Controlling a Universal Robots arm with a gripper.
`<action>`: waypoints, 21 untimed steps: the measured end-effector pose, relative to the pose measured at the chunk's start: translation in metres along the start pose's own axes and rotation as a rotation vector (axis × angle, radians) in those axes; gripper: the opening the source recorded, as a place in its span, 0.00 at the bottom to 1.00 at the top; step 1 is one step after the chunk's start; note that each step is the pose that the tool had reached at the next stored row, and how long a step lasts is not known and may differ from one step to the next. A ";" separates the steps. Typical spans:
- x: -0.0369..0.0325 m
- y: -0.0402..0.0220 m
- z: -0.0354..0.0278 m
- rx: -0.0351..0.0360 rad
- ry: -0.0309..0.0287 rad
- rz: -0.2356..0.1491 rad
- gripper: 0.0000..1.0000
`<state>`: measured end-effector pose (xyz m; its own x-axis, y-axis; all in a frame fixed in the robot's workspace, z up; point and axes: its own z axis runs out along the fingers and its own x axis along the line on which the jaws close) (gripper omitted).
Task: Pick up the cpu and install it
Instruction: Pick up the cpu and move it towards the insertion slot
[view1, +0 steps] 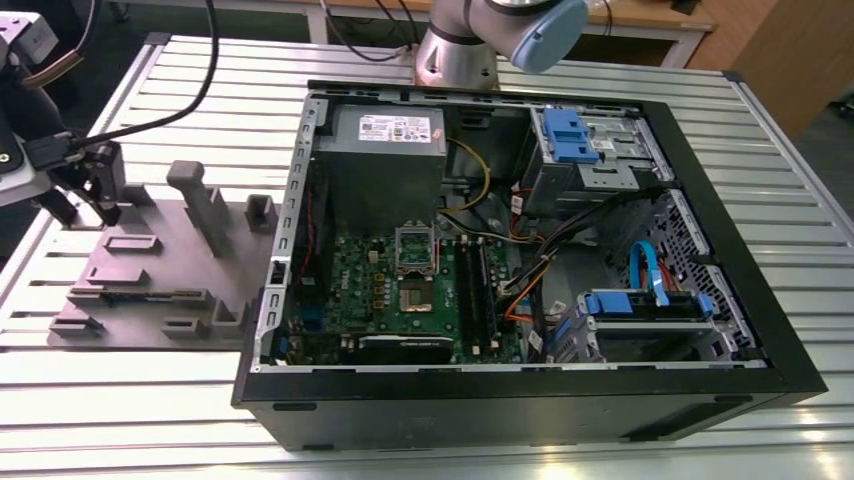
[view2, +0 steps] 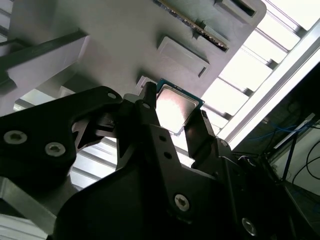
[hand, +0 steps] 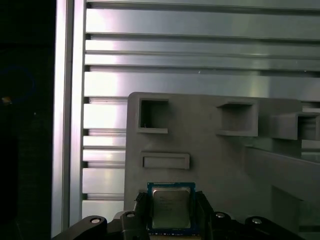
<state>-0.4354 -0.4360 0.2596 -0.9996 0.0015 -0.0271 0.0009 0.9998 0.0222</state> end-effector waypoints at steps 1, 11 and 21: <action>-0.0001 0.0000 -0.0015 -0.0004 0.0000 0.000 0.47; -0.0007 0.0004 -0.0160 -0.0023 0.0000 0.000 0.47; -0.0011 0.0007 -0.0293 -0.0024 0.0000 0.000 0.47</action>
<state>-0.4350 -0.4360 0.2889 -0.9996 0.0015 -0.0271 0.0008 0.9997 0.0246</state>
